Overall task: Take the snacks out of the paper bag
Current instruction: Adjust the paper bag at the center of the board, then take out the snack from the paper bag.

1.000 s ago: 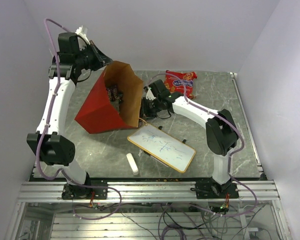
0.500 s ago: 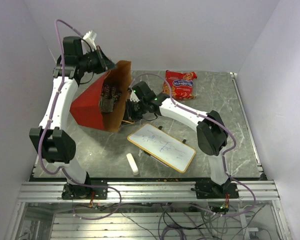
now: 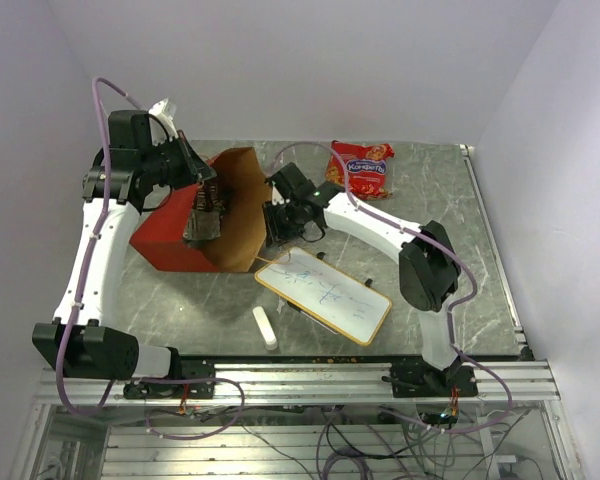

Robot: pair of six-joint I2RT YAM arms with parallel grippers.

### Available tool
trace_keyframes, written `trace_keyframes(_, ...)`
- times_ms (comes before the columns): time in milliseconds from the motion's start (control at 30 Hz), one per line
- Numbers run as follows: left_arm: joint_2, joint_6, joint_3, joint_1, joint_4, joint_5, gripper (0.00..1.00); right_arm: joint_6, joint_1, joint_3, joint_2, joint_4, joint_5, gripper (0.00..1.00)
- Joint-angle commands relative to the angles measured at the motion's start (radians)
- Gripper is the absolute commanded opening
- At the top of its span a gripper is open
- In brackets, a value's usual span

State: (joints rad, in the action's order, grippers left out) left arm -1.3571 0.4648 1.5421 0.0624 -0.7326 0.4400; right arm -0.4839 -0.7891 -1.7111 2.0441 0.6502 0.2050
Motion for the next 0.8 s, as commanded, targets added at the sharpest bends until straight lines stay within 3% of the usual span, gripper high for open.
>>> trace_keyframes(0, 0.028, 0.050, 0.027, -0.006, -0.078, -0.068, 0.07, 0.151, 0.027, -0.105, -0.094, 0.118, -0.193, 0.40)
trace_keyframes(100, 0.030, 0.082, 0.017, -0.006, -0.090, -0.058, 0.07, 0.184, 0.027, -0.124, -0.134, 0.111, -0.208, 0.59)
trace_keyframes(200, 0.047, 0.115, -0.033, -0.006, -0.047, -0.028, 0.07, 0.213, 0.024, -0.135, -0.163, 0.064, -0.192, 0.66)
trace_keyframes(367, 0.050, 0.127, -0.041, -0.006, -0.047, -0.009, 0.07, 0.240, 0.003, -0.100, -0.191, -0.108, -0.071, 0.68)
trace_keyframes(567, 0.047, 0.130, -0.015, -0.006, -0.070, -0.005, 0.07, 0.296, -0.067, 0.097, -0.235, -0.505, 0.026, 0.68)
trace_keyframes(767, 0.056, 0.146, -0.033, -0.006, -0.053, 0.011, 0.07, 0.552, -0.118, 0.252, -0.218, -0.845, 0.118, 0.65)
